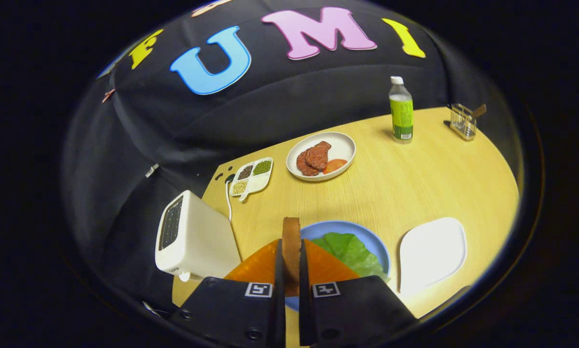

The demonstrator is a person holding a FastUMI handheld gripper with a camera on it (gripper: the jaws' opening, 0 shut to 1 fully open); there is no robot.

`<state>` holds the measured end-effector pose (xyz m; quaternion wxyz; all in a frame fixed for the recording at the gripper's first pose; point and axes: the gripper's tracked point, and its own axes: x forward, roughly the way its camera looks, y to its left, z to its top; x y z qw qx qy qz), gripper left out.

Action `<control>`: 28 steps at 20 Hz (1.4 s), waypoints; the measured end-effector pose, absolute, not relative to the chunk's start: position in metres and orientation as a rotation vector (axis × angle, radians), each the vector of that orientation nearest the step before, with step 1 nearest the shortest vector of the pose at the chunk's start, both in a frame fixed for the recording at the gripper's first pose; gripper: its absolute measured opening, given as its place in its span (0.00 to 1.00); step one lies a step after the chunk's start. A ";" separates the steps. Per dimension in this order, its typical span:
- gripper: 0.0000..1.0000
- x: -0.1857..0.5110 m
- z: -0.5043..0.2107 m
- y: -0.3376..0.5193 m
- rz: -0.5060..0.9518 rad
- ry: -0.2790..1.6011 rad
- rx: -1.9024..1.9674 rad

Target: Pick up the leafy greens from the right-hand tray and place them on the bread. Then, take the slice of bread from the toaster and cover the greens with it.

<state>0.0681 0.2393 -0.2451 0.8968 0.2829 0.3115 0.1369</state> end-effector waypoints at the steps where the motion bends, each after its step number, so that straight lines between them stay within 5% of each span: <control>1: 0.15 0.068 -0.251 0.237 0.276 0.645 0.622; 21: 0.16 0.081 -0.348 0.197 0.223 0.707 0.575; 28: 0.50 0.078 -0.361 0.189 0.210 0.740 0.533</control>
